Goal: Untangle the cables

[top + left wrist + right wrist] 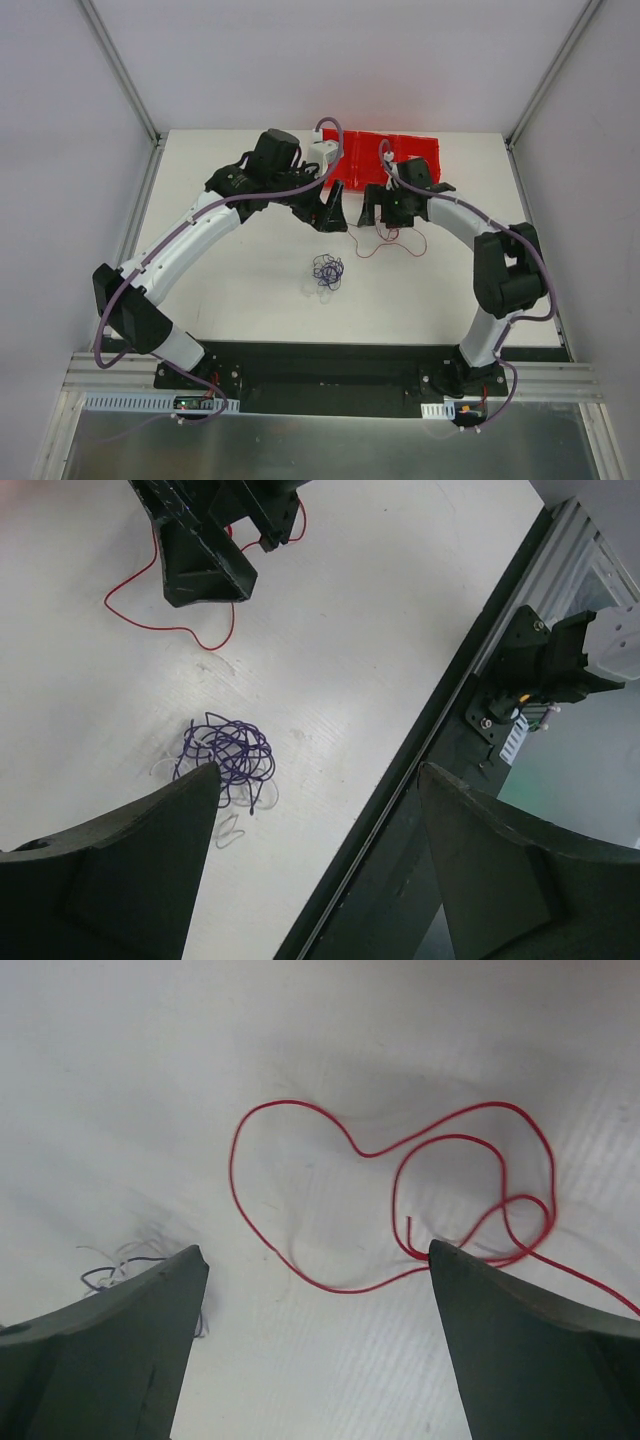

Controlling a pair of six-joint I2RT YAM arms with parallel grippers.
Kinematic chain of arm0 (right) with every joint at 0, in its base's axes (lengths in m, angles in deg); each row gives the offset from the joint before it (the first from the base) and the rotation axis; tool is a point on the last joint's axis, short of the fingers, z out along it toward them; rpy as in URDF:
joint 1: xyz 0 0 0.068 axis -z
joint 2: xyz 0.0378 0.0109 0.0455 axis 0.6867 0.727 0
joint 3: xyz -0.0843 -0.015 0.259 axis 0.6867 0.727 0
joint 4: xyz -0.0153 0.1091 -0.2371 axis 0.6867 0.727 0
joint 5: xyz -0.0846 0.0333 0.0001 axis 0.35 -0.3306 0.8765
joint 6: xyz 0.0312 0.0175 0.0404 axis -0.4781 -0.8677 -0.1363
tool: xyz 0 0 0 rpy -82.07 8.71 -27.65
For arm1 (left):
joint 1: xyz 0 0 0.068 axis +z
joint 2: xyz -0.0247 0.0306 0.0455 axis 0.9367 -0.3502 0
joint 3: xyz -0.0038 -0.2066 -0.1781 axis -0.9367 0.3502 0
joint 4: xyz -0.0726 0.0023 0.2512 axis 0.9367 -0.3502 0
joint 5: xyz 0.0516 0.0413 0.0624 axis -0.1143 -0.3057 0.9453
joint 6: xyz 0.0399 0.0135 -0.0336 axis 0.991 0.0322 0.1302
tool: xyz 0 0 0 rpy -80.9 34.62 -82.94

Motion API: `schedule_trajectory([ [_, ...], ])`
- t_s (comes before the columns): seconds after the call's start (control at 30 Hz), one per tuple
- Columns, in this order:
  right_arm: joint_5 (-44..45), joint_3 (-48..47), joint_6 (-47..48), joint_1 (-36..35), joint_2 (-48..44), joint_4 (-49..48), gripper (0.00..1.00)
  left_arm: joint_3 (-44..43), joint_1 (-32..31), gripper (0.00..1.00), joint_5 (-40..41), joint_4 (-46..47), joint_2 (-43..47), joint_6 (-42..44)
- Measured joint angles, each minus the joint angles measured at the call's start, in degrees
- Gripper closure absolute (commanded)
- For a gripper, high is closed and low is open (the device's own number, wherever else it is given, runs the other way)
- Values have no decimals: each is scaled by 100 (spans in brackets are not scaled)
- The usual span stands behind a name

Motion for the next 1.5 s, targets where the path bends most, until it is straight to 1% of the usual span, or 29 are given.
schedule_trajectory([
  [0.07,-297,0,20,-92,35,-120,2,28,33,21,7,7,0,22],
  [0.17,-754,-37,214,17,271,-332,2,59,35,21,7,11,2,42],
  [0.37,-1276,-122,592,177,861,-470,1,131,35,21,7,11,7,83],
  [0.57,-1707,-68,708,17,876,-872,1,133,72,20,-4,39,7,85],
  [0.73,-1563,83,741,-249,876,-1056,1,136,109,20,-2,109,7,83],
  [0.83,-1165,111,813,-446,828,-1126,1,155,109,20,0,138,7,83],
  [0.87,-986,125,837,-522,807,-1143,3,166,107,20,0,138,7,83],
  [0.97,-365,203,942,-769,713,-1154,13,199,109,21,2,136,7,83],
  [1.03,46,221,1027,-938,695,-1139,24,208,109,20,4,138,7,83],
  [1.07,199,221,1073,-997,695,-1132,27,208,109,21,7,136,7,83],
  [1.13,586,223,1158,-1158,695,-1086,36,210,107,20,7,138,7,83],
  [1.23,979,225,1252,-1285,695,-1029,59,212,109,21,9,138,7,83],
  [1.33,1292,264,1255,-1316,623,-986,85,219,109,20,61,138,7,85],
  [1.37,1390,289,1213,-1290,483,-940,95,219,109,21,146,138,7,85],
  [1.4,1397,289,1215,-1287,472,-940,100,219,109,20,151,138,7,83],
  [1.5,1128,286,1064,-1152,243,-925,100,225,109,21,295,136,24,87],
])
